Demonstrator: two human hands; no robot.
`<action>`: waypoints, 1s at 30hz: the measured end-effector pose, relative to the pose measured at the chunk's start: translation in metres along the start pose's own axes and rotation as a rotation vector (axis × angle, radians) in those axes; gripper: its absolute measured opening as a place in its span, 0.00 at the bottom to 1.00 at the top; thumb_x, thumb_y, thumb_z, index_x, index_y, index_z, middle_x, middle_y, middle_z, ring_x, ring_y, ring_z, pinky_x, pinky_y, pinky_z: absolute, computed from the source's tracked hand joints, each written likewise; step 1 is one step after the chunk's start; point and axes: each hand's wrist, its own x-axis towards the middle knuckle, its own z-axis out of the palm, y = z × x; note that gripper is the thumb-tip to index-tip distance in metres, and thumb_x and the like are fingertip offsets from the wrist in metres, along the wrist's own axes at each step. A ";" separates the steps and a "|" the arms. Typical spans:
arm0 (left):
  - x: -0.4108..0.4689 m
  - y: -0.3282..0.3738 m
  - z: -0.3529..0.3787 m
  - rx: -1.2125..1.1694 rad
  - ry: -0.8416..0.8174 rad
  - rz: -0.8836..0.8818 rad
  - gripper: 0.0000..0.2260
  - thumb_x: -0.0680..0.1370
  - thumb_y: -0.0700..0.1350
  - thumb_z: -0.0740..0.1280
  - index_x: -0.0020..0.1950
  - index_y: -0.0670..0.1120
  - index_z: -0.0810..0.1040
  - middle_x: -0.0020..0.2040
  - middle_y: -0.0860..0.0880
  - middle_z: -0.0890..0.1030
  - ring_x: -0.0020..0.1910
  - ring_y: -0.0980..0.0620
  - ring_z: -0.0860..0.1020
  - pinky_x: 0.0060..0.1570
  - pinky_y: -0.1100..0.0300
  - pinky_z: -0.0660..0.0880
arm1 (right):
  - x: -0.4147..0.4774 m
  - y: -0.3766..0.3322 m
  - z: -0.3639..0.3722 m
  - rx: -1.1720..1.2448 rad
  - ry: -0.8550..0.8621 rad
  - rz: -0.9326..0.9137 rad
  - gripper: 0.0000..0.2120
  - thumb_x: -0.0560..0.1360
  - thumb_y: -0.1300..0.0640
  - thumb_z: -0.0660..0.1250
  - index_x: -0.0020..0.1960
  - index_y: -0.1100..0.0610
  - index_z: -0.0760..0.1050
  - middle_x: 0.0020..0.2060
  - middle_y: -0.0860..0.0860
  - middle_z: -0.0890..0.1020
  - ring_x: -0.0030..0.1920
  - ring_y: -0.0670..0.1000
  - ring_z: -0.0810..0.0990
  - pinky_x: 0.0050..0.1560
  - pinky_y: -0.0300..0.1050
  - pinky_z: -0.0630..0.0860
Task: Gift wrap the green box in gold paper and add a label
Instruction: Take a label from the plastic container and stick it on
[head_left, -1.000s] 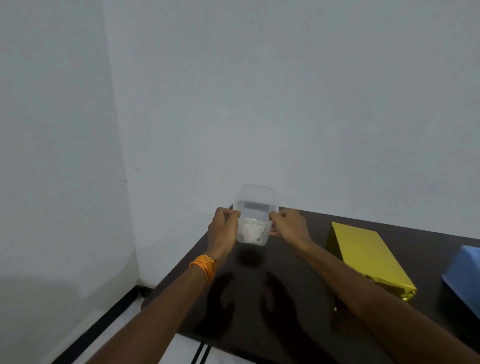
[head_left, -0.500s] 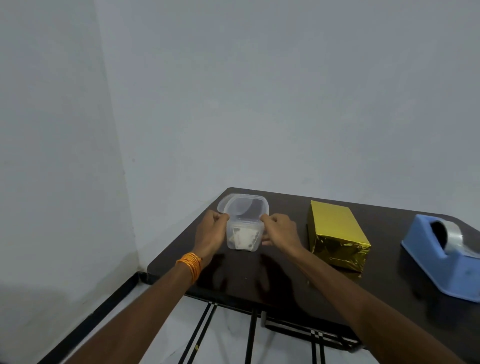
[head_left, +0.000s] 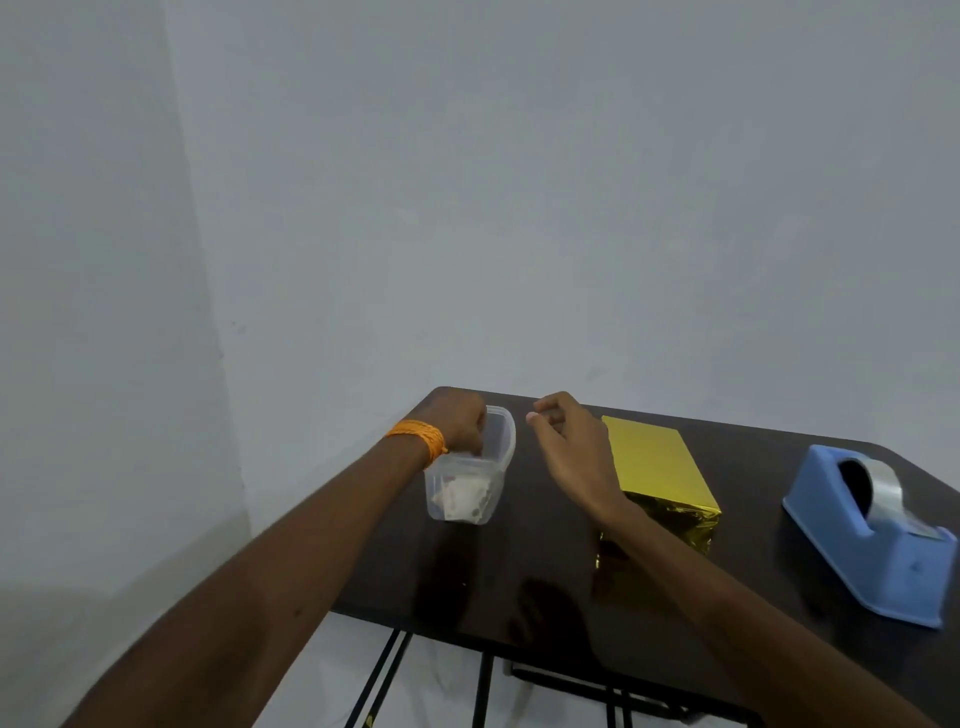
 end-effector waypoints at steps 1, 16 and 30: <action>0.004 0.003 0.002 0.057 -0.088 -0.001 0.16 0.70 0.47 0.75 0.54 0.43 0.82 0.53 0.45 0.83 0.52 0.44 0.80 0.54 0.53 0.78 | 0.001 0.001 -0.001 0.013 -0.013 -0.011 0.08 0.79 0.54 0.66 0.56 0.54 0.77 0.46 0.46 0.82 0.46 0.43 0.79 0.45 0.39 0.76; 0.006 -0.010 0.030 -0.017 -0.035 -0.019 0.11 0.75 0.35 0.67 0.57 0.40 0.82 0.59 0.42 0.80 0.59 0.44 0.77 0.54 0.60 0.71 | 0.006 0.012 0.000 -0.051 -0.046 -0.091 0.06 0.77 0.58 0.67 0.52 0.54 0.81 0.44 0.46 0.83 0.45 0.41 0.80 0.42 0.32 0.73; -0.018 -0.007 -0.017 -0.297 0.256 -0.031 0.10 0.62 0.37 0.79 0.38 0.47 0.82 0.41 0.49 0.83 0.40 0.50 0.81 0.41 0.57 0.80 | 0.012 -0.009 0.012 -0.060 -0.128 -0.093 0.05 0.76 0.60 0.70 0.50 0.57 0.83 0.45 0.49 0.85 0.43 0.42 0.81 0.39 0.29 0.73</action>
